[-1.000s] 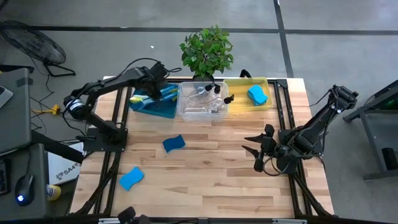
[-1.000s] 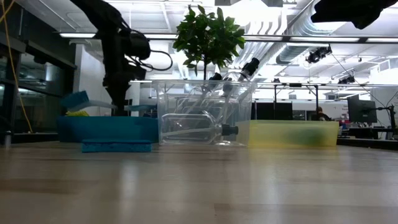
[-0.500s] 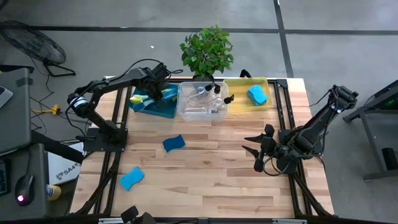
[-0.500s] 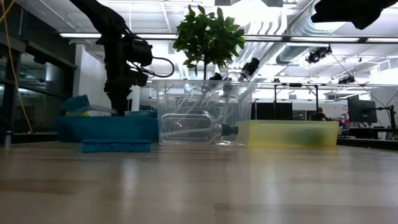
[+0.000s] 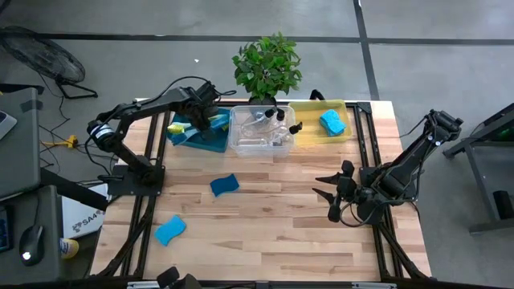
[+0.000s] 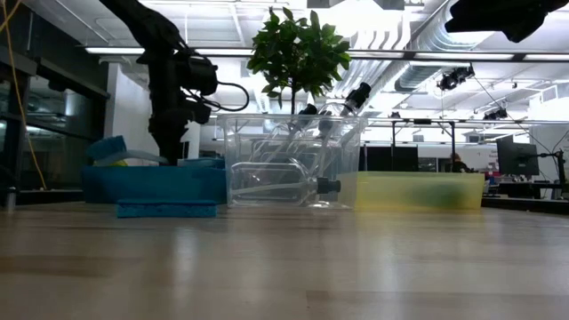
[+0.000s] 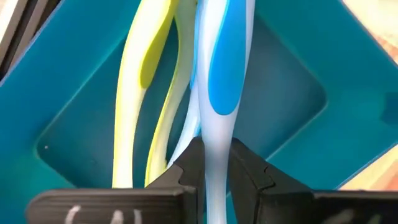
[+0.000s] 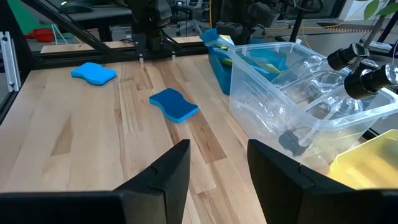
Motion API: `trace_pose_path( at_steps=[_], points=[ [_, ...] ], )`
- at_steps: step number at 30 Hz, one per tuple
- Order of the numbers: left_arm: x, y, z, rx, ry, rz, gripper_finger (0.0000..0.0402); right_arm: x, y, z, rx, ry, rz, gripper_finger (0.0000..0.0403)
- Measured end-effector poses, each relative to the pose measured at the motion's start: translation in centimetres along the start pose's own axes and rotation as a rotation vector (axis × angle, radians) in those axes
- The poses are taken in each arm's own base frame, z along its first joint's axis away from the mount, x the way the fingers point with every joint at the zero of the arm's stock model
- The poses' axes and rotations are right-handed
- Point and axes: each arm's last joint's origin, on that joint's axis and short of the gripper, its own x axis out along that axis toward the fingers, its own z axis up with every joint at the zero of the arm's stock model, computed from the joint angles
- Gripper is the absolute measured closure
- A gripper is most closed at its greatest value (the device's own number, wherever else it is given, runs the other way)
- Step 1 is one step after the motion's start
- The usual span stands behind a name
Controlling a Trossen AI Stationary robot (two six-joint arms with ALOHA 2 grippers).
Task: Pick & Place Kitchen Sink Supplies
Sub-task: Put the blue dish brush into the blue bin, then put the blue sponge into the yellow bin
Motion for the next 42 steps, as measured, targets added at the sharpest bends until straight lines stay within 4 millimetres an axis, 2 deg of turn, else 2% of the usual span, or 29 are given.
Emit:
trace_pose_path(
  at_steps=[4,16,25,30,36,42],
  points=[
    [0.4,0.0,0.0,0.007,0.019,-0.01,0.0339,0.0,0.0,0.0,0.017,0.001,0.001,0.0249],
    [0.6,0.0,0.0,-0.003,0.031,-0.001,0.0321,0.0,0.1,-0.1,0.045,0.032,0.046,0.0249],
    [0.5,0.0,0.0,-0.001,0.03,-0.008,0.021,0.0,0.1,-0.1,0.044,0.028,0.04,0.0249],
    [-0.8,0.0,0.2,-0.01,0.035,-0.008,0.0189,0.0,0.1,-0.1,0.044,0.028,0.04,0.0249],
    [-3.5,0.0,0.1,-0.014,-0.011,0.007,0.0197,0.0,0.1,-0.1,0.043,0.027,0.04,0.0249],
    [-5.7,-0.3,-1.3,-0.039,-0.04,-0.022,0.0208,0.0,0.1,-0.1,0.042,0.027,0.039,0.0249]
  ],
)
